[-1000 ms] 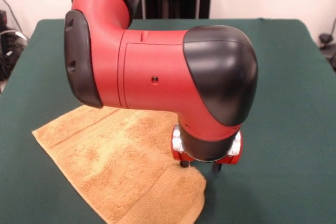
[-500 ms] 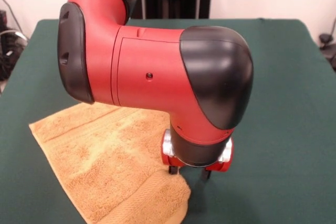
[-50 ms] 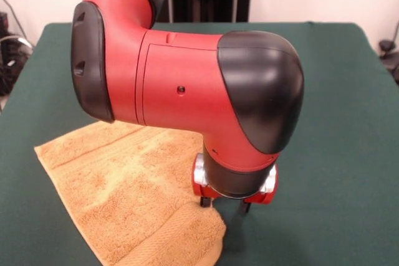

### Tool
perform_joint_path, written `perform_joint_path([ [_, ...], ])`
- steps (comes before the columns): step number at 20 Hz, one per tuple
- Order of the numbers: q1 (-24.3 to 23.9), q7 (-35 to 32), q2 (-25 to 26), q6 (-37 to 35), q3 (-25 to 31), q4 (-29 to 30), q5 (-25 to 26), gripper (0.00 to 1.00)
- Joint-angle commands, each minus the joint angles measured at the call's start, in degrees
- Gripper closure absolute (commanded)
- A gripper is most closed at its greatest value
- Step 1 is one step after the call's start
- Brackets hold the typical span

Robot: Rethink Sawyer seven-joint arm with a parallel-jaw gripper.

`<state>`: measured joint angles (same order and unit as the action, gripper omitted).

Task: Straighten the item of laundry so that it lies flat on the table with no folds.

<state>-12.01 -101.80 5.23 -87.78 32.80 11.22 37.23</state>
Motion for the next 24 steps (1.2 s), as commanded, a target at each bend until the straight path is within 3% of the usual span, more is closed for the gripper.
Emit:
perform_joint_path([
  [1, 0.4, 16.86, -2.3, -1.04, -0.88, 10.06, 0.57, 0.0],
  [7, -0.34, 17.69, -5.22, -6.62, -0.84, 10.94, -1.3, 0.0],
  [16, -1.46, 21.44, -5.75, -15.02, 4.3, 5.78, 1.86, 0.0],
  [24, -0.91, 17.73, -1.55, -12.38, 9.99, 1.71, 7.33, 0.0],
])
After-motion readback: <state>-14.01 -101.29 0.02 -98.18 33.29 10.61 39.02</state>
